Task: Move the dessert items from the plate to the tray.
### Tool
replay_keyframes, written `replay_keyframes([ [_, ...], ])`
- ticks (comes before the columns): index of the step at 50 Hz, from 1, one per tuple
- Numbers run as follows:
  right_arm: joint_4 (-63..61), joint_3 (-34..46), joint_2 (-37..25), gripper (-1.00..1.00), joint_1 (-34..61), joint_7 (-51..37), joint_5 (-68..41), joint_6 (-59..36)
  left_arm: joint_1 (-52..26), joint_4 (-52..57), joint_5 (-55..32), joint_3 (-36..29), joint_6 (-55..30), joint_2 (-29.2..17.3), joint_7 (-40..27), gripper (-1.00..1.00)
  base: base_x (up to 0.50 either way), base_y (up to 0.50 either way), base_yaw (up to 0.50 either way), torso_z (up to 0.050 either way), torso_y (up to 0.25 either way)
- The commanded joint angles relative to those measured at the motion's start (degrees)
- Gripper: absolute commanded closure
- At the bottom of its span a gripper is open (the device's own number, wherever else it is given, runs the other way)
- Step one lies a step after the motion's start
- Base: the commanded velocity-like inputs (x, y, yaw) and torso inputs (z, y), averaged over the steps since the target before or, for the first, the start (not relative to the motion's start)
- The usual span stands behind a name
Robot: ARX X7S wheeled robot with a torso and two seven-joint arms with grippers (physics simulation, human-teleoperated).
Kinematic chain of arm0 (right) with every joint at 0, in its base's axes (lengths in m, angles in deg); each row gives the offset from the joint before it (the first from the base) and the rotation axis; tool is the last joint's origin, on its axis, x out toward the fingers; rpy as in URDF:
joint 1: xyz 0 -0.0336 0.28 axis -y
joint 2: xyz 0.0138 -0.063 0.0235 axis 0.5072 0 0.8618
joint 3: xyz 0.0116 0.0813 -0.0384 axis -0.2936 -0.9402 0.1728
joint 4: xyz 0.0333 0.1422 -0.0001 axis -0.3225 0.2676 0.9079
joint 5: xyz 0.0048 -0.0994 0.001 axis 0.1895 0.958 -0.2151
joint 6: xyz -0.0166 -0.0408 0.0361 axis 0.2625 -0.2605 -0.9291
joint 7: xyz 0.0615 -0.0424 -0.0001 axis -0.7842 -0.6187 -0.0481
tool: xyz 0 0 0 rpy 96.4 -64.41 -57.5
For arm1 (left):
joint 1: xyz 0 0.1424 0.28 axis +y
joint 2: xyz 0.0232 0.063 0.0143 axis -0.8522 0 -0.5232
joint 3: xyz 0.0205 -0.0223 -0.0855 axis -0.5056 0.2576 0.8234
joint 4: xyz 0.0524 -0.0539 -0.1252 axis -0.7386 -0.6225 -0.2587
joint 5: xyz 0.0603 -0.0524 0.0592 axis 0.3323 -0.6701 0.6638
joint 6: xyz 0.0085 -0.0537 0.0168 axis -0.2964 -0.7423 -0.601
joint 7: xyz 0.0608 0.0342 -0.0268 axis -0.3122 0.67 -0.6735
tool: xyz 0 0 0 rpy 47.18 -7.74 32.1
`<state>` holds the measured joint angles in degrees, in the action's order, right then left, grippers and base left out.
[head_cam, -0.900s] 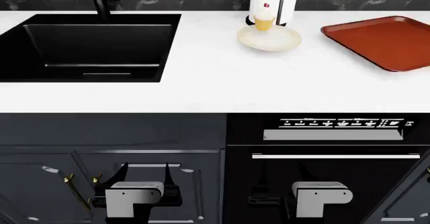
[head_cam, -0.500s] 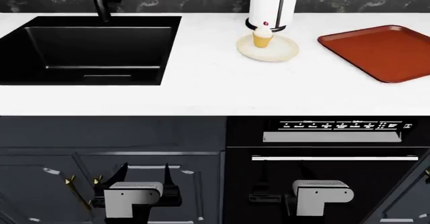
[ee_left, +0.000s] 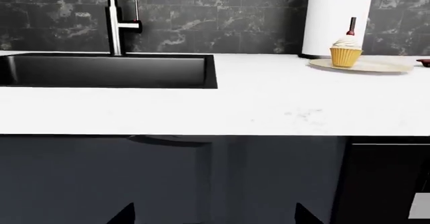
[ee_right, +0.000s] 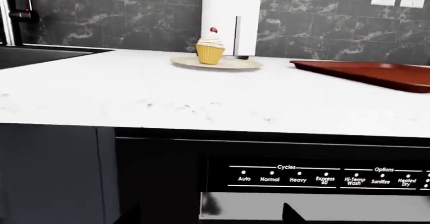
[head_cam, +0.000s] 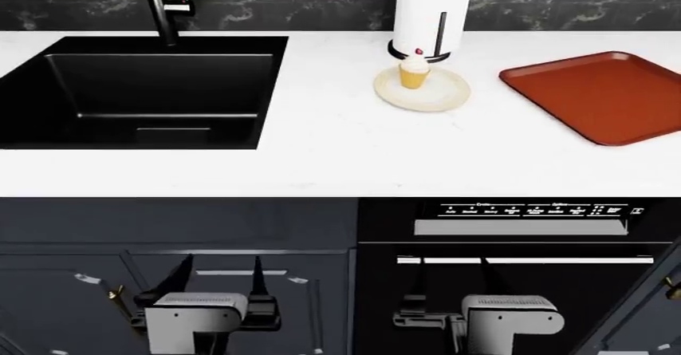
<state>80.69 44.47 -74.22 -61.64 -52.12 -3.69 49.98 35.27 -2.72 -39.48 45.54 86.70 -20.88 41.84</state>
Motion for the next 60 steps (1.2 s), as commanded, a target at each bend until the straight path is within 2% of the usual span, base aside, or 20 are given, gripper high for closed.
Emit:
replay_keyframes([
  [1,-8.99,0.13,-2.82,-1.0,-3.3,-0.32,-1.5,-7.35,-4.4,28.06,-9.3,4.46,-31.67,-6.31,-2.74,-1.0,0.0,0.0,0.0,0.05,0.0],
  [5,-40.86,-7.12,-7.35,-1.0,-0.22,0.71,-9.26,-39.78,-7.27,32.64,-12.83,7.06,-38.95,-7.5,-3.52,-1.0,0.0,0.0,0.0,0.05,0.0],
  [7,-43.37,-8.63,-7.98,-1.0,0.98,0.82,-10.73,-43.28,-7.74,34.03,-13.59,7.71,-40.37,-7.83,-3.79,-1.0,0.0,0.0,0.0,0.05,0.011],
  [23,-53.21,-16.69,-10.84,-1.0,3.57,1.17,-16.62,-53.62,-10.42,42.57,-19.02,11.31,-49.95,-10.94,-4.49,-1.0,0.0,-0.05,0.0,0.006,0.005],
  [40,-53.94,-21.0,-11.8,-1.0,3.38,1.25,-19.41,-54.1,-11.06,42.38,-21.56,13.18,-51.68,-11.82,-4.15,-1.0,0.08,-0.5,0.0,0.0,0.0],
  [60,-55.35,-23.39,-13.04,-1.0,3.01,1.31,-22.5,-54.7,-9.57,46.46,-26.94,18.05,-53.88,-12.52,-4.06,-1.0,0.34,-0.46,0.0,0.0,0.0],
])
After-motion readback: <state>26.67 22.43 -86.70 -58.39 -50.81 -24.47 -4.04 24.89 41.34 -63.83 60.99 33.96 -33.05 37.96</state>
